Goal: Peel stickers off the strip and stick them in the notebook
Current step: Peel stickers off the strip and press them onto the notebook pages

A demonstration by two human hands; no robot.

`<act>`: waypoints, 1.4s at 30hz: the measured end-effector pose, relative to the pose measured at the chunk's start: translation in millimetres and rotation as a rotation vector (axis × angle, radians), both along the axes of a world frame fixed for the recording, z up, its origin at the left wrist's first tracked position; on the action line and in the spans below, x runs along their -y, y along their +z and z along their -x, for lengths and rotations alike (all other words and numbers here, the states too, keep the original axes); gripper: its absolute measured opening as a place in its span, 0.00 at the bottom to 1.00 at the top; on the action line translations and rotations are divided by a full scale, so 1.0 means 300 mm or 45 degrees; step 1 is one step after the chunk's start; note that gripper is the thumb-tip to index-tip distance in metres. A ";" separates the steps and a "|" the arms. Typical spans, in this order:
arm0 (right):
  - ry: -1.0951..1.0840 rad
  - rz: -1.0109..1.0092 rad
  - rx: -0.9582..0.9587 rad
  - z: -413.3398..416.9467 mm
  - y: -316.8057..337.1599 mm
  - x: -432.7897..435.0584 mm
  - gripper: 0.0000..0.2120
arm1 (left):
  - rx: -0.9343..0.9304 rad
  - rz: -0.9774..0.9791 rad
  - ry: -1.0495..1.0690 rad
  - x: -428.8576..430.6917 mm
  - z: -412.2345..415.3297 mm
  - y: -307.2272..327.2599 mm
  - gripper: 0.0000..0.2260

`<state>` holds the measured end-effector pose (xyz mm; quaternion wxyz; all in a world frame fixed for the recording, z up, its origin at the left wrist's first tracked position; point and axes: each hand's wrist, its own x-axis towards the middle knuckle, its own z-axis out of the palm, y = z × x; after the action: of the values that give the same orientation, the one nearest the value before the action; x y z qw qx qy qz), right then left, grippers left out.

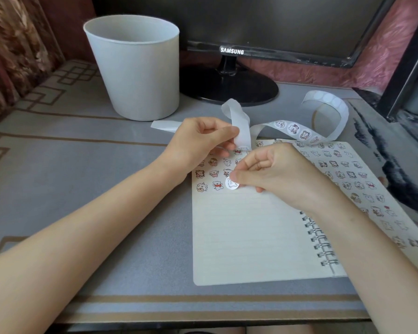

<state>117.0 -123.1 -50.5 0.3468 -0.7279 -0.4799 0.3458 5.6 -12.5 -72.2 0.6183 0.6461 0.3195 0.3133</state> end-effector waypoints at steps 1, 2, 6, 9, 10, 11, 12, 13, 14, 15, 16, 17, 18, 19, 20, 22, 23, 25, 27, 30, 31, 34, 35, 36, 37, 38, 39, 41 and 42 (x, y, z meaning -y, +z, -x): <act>0.002 0.000 0.003 0.000 -0.002 0.000 0.04 | -0.001 0.002 0.000 0.000 0.000 0.000 0.05; 0.003 -0.004 0.003 0.000 -0.004 -0.001 0.04 | -0.002 0.003 0.001 0.000 0.000 0.000 0.05; -0.002 -0.019 0.023 -0.001 -0.012 -0.004 0.05 | -0.016 -0.001 0.000 0.000 -0.001 -0.001 0.05; 0.008 -0.018 0.027 0.001 -0.012 -0.004 0.04 | -0.016 0.001 -0.003 0.001 0.000 0.001 0.05; 0.010 -0.018 0.029 0.001 -0.011 -0.003 0.04 | -0.017 0.001 -0.003 0.001 0.001 0.001 0.05; 0.011 -0.018 0.033 0.000 -0.011 -0.003 0.04 | -0.018 0.002 -0.004 0.002 0.001 0.001 0.05; 0.011 -0.019 0.038 0.000 -0.012 -0.002 0.05 | -0.019 0.002 -0.003 0.003 0.001 0.001 0.05; 0.010 -0.021 0.044 0.001 -0.012 -0.002 0.05 | -0.021 0.002 -0.002 0.003 0.001 0.001 0.05; 0.009 -0.024 0.049 0.001 -0.012 -0.001 0.04 | -0.023 0.001 -0.002 0.003 0.000 0.001 0.05; 0.008 -0.027 0.056 0.002 -0.013 -0.001 0.04 | -0.024 0.000 -0.001 0.003 0.000 0.002 0.05; 0.007 -0.029 0.065 0.002 -0.013 -0.001 0.04 | -0.024 -0.001 0.000 0.002 0.000 0.002 0.05; 0.006 -0.029 0.073 0.002 -0.014 -0.001 0.04 | -0.023 0.000 0.001 0.002 -0.001 0.002 0.05; 0.003 -0.028 0.078 0.003 -0.014 -0.002 0.04 | -0.022 0.001 0.002 0.001 -0.001 0.002 0.05; 0.001 -0.026 0.080 0.003 -0.014 -0.003 0.04 | -0.021 0.002 0.003 0.001 -0.002 0.002 0.05; -0.001 -0.025 0.079 0.003 -0.015 -0.003 0.04 | -0.021 0.001 0.003 0.001 -0.002 0.001 0.05; -0.001 -0.025 0.079 0.003 -0.015 -0.004 0.04 | -0.026 -0.001 0.003 0.000 -0.003 0.000 0.05; 0.000 -0.027 0.084 0.003 -0.016 -0.004 0.04 | -0.027 0.000 0.003 0.000 -0.003 0.000 0.05; 0.004 -0.035 0.097 0.005 -0.016 -0.003 0.04 | -0.023 0.002 0.003 0.000 -0.003 -0.001 0.05; 0.004 -0.044 0.108 0.007 -0.015 -0.003 0.04 | -0.021 0.000 0.003 0.000 -0.004 0.000 0.06; -0.006 -0.049 0.128 0.009 -0.021 -0.004 0.04 | -0.022 0.002 0.003 0.001 -0.003 0.001 0.06; -0.014 -0.054 0.145 0.009 -0.025 -0.005 0.04 | -0.019 0.004 0.002 0.001 -0.003 0.001 0.06; -0.026 -0.075 0.212 0.012 -0.037 -0.007 0.05 | -0.013 0.004 0.000 0.001 -0.003 0.000 0.05; -0.024 -0.081 0.225 0.012 -0.039 -0.007 0.05 | -0.013 0.004 0.000 0.002 -0.003 0.000 0.05; -0.023 -0.086 0.234 0.011 -0.039 -0.006 0.05 | -0.012 0.003 -0.001 0.001 -0.003 0.000 0.05; -0.023 -0.088 0.240 0.010 -0.040 -0.006 0.05 | -0.013 0.003 -0.001 0.001 -0.003 0.000 0.06; -0.022 -0.086 0.244 0.007 -0.040 -0.005 0.06 | -0.013 0.003 -0.001 0.001 -0.003 0.000 0.06; -0.018 -0.082 0.248 0.005 -0.041 -0.004 0.06 | -0.014 0.002 -0.002 0.002 -0.003 0.001 0.06; -0.005 -0.079 0.252 0.001 -0.040 -0.004 0.06 | -0.015 -0.005 -0.004 0.003 -0.002 0.001 0.06; 0.001 -0.081 0.253 -0.001 -0.040 -0.005 0.07 | -0.014 -0.007 -0.006 0.003 -0.002 0.001 0.06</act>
<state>117.3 -121.8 -62.4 0.3202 -0.7472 -0.5229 0.2566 6.1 -13.4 -71.8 0.6153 0.6504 0.3206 0.3092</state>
